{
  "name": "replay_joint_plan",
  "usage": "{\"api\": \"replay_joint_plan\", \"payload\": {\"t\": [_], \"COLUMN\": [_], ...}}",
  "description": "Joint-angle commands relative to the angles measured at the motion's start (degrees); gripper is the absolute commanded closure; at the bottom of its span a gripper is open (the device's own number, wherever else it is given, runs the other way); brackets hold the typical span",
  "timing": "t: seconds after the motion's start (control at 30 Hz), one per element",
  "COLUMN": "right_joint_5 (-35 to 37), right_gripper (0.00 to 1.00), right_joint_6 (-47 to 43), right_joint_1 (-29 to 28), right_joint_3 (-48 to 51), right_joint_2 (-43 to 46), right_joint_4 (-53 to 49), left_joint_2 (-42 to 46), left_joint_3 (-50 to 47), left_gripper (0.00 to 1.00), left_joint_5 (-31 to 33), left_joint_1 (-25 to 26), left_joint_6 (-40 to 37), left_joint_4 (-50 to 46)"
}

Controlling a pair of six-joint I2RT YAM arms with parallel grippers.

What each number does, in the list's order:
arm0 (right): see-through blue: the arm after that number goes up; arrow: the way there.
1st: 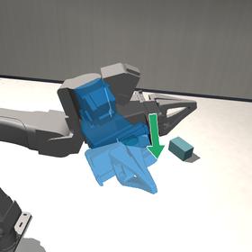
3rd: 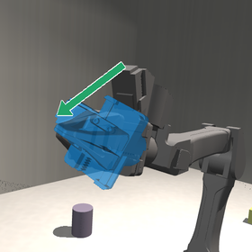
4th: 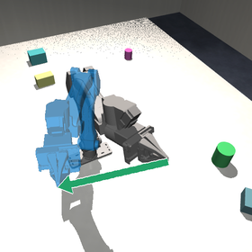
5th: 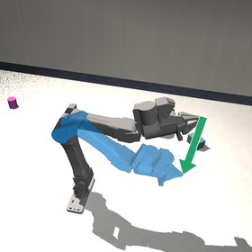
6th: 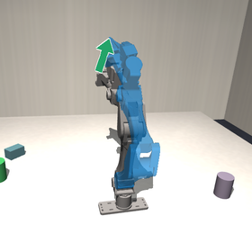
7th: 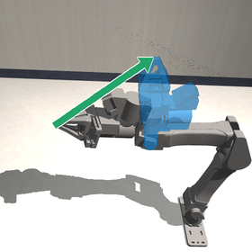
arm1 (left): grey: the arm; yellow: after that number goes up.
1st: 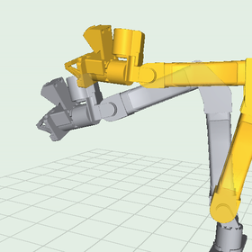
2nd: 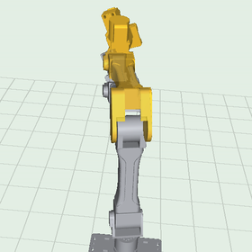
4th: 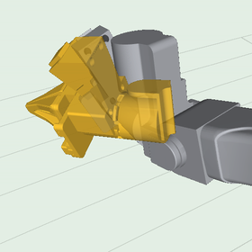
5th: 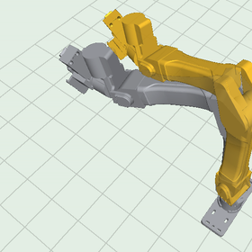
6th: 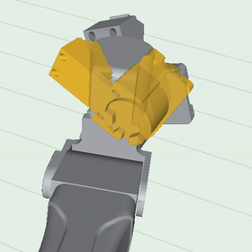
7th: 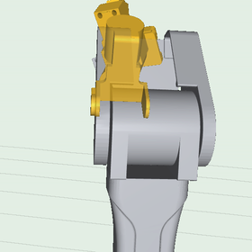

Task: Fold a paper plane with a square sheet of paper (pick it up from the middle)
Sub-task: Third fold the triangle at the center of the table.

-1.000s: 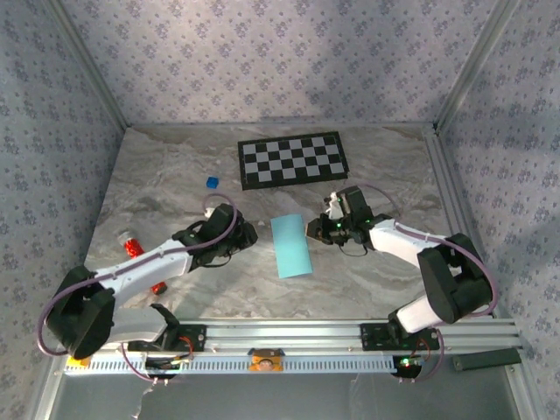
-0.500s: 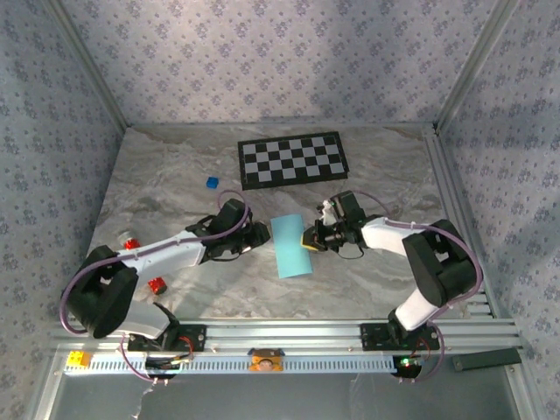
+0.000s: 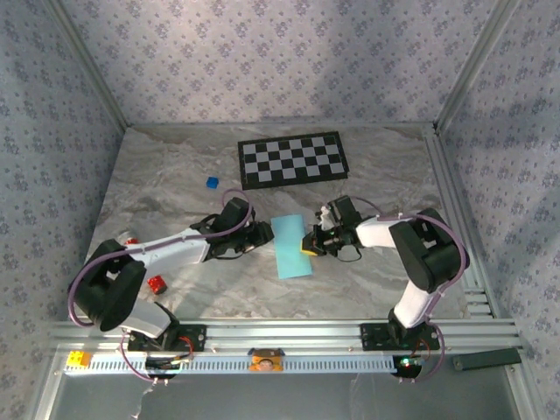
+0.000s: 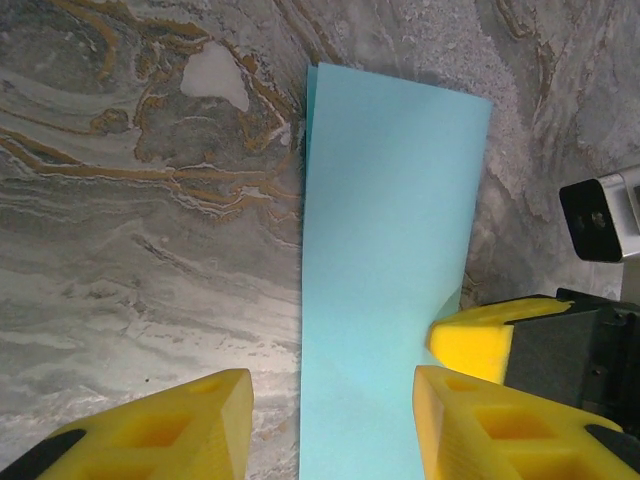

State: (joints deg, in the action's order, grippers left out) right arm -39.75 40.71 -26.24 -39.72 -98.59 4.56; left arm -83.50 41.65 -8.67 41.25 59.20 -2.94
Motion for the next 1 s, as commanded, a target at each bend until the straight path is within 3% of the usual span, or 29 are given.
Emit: {"api": "replay_joint_plan", "payload": {"t": [0.0,0.97], "right_joint_5": [0.74,3.69], "right_gripper": [0.96,0.96], "right_joint_6": [2.22,4.42], "right_joint_1": [0.4,1.19], "right_joint_3": [1.8,3.69], "right_joint_2": [-2.35,-1.86], "right_joint_4": [0.87,0.15], "left_joint_2": [-0.92,-11.1], "left_joint_3": [1.33,1.6], "left_gripper": [0.55,0.68], "left_joint_5": [-1.35,-5.83], "left_joint_1": [0.13,0.26], "left_joint_6": [0.39,1.1], "left_joint_4": [1.61,9.2]}}
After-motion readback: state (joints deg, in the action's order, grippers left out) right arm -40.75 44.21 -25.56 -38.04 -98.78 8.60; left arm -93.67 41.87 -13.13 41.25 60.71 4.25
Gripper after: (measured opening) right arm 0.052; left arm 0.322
